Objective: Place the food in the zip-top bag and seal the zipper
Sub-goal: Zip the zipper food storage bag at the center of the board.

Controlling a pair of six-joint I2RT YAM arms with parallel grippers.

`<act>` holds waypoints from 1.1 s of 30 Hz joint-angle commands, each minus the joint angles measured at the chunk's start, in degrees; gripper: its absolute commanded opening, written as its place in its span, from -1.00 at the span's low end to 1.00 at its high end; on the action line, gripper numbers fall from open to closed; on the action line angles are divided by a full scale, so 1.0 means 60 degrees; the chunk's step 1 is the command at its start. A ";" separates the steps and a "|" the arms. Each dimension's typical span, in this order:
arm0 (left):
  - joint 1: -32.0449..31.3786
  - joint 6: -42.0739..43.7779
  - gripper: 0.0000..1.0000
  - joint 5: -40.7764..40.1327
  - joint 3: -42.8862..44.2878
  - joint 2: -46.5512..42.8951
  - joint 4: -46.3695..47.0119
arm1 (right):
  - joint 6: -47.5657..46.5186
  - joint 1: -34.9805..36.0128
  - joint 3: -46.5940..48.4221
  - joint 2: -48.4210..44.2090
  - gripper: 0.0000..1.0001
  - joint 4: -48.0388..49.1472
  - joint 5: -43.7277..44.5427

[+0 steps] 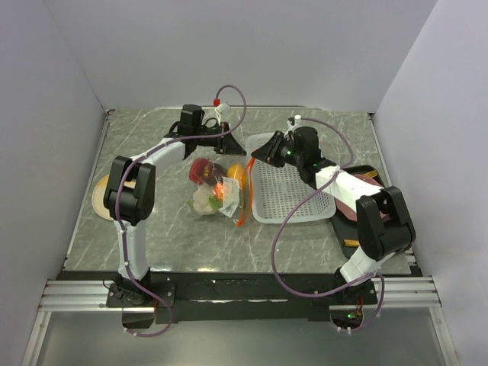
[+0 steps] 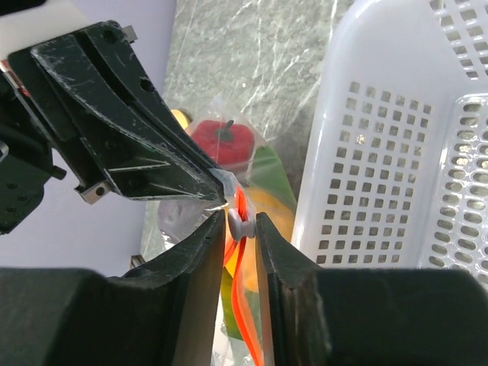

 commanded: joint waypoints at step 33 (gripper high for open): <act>0.0015 -0.0081 -0.99 0.0299 -0.0002 -0.0363 0.0532 | 0.0595 -0.0415 -0.0449 -0.0018 -0.24 0.1712 -0.0757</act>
